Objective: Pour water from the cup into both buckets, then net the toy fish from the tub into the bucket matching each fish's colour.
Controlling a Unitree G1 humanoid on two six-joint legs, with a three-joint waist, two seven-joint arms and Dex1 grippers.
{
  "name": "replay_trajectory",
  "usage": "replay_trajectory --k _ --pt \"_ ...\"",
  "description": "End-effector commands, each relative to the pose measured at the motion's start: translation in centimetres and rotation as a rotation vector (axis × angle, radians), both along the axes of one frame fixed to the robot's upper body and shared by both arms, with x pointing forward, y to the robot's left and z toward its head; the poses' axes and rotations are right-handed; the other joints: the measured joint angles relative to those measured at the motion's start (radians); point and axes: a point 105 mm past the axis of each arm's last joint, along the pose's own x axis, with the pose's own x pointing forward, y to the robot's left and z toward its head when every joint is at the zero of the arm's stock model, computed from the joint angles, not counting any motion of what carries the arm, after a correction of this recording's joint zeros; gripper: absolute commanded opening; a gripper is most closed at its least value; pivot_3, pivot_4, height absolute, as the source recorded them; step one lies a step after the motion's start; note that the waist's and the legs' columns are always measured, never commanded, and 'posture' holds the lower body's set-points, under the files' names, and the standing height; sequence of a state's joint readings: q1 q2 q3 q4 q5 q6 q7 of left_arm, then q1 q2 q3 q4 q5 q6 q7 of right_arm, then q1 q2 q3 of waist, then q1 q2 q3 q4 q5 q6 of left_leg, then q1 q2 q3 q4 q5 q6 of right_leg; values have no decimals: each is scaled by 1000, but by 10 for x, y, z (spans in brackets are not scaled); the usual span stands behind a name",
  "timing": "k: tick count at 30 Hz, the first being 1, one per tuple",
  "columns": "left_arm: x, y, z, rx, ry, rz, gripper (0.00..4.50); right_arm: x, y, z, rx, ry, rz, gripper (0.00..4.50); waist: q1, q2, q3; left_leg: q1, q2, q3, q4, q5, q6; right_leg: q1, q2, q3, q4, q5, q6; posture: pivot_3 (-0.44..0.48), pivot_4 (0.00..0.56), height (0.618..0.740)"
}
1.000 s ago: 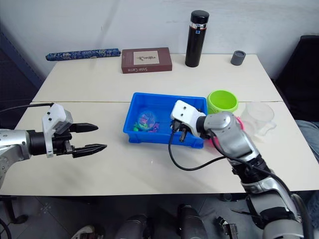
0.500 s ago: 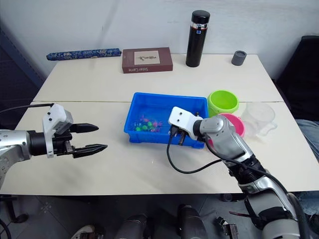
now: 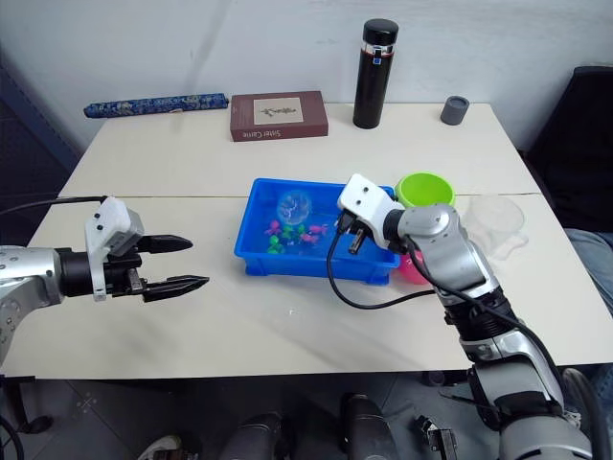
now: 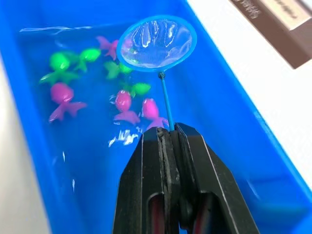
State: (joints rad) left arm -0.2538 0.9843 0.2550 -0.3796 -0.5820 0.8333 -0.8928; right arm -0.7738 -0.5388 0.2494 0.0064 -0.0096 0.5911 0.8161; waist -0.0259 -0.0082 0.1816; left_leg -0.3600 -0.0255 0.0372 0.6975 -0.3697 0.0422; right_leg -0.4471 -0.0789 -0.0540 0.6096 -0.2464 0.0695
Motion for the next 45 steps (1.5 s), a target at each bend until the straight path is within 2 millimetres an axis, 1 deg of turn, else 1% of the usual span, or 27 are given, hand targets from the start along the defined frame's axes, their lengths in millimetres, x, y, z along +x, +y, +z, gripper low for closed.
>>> replay_trajectory --k 1,5,10,13,16,18,21,25,29,36,39,45 --pt "1 -2 8 11 -40 -13 4433 5 -18 16 5 -51 -56 0 0 0 0 0 0 0 0 0 0 0 0 0 0 0 0 0 150 740" --pt "1 -2 8 11 -43 -14 4433 9 -43 16 -38 -47 -121 0 0 0 0 0 0 0 0 0 0 0 0 0 0 0 0 0 150 740" --pt "1 -2 8 8 -45 -14 4433 -2 -80 15 -80 -2 -189 0 2 0 0 0 0 0 0 0 0 0 0 0 0 0 0 0 150 740" --pt "1 -3 7 3 -42 -18 4433 -7 -93 14 -103 12 -224 0 2 0 0 0 0 0 0 0 0 0 0 0 -1 0 0 0 150 740" --pt "1 -5 6 -1 -39 -26 4433 -10 -102 9 -143 21 -247 0 -2 0 0 0 0 0 0 0 0 0 0 0 0 0 0 0 150 740" --pt "2 -6 6 -1 -39 -29 4433 -12 -102 6 -164 31 -247 0 -2 0 0 0 0 0 -1 0 0 0 0 1 0 0 0 0 150 740" --pt "3 -7 6 -2 -39 -35 4433 -18 -95 -3 -178 84 -226 0 1 0 0 0 0 0 0 0 0 0 0 1 0 0 0 0 150 740" --pt "3 -8 7 0 -39 -39 4433 -26 -86 -7 -176 145 -200 0 1 0 0 0 0 0 0 0 0 0 0 1 0 0 0 0 150 740" --pt "0 -7 6 1 -35 -36 4433 -34 -82 -12 -190 217 -193 0 3 0 0 0 0 0 0 0 0 0 0 1 0 0 0 0 150 740" --pt "-2 -7 6 0 -30 -29 4433 -37 -73 -19 -192 322 -234 0 3 0 0 0 0 0 0 0 0 0 0 1 0 0 0 0 150 740" --pt "-3 -6 5 0 -29 -23 4433 -35 -68 -20 -180 341 -257 0 0 0 0 0 0 0 0 0 0 0 0 1 0 0 0 0 150 740" --pt "-4 -5 6 2 -27 -19 4433 -16 -61 -21 -109 310 -333 0 0 0 0 0 0 0 0 0 0 0 0 1 0 0 0 0 150 740"
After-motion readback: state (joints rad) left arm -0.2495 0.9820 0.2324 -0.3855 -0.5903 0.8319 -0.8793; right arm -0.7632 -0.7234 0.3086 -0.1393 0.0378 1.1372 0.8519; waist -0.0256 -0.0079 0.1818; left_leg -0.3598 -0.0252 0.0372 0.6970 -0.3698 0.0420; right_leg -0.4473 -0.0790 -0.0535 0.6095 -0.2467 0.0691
